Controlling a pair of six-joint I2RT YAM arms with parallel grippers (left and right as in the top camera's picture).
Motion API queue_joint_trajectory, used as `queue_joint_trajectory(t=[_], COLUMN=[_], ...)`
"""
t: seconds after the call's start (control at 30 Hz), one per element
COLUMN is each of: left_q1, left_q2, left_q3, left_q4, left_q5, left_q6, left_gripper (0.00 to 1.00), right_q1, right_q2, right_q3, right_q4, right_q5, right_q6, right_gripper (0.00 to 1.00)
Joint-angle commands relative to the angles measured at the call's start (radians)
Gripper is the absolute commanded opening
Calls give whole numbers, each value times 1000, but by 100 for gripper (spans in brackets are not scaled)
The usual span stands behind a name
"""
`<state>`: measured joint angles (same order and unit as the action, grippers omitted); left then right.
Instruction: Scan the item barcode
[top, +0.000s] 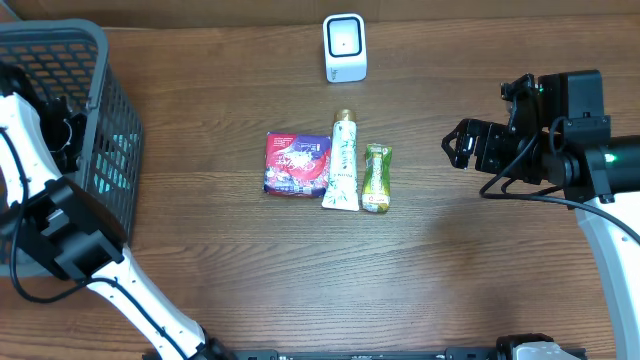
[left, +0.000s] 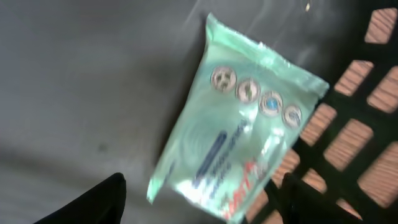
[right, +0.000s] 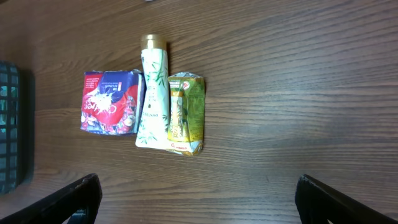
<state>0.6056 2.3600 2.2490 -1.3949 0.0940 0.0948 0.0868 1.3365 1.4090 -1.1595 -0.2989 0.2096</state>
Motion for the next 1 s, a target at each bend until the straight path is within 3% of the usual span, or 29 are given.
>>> queue_joint_trajectory(t=[0.0,0.3,0.5,0.53,0.57,0.8,0.97], left_q1=[-14,-41,-46,-46,-46,-31,29], left_q2=[54,180,191,191,191,190,190], left_q3=[-17,-22,-22,-22,-22,3,119], left_q4=[13,2,-3,-3,-4,-32,-94], left_q5=[23,37,35,31,29,15,-166], left_q6=[67,89,89,89,89,76,-130], left_gripper=[71,63,32,22,6,4,4], right_q1=[3,3,3,3,3,3,3], right_q2=[1,1,1,1,1,1,1], right_q3=[17,17,17,17,17,17,17], right_q4=[6,6,6,6,6,5,5], right_q5=[9,9,9,9,9,9,9], right_q6=[4,5,4,4,4,5,5], right_gripper=[100,100,100,100,100,100,100])
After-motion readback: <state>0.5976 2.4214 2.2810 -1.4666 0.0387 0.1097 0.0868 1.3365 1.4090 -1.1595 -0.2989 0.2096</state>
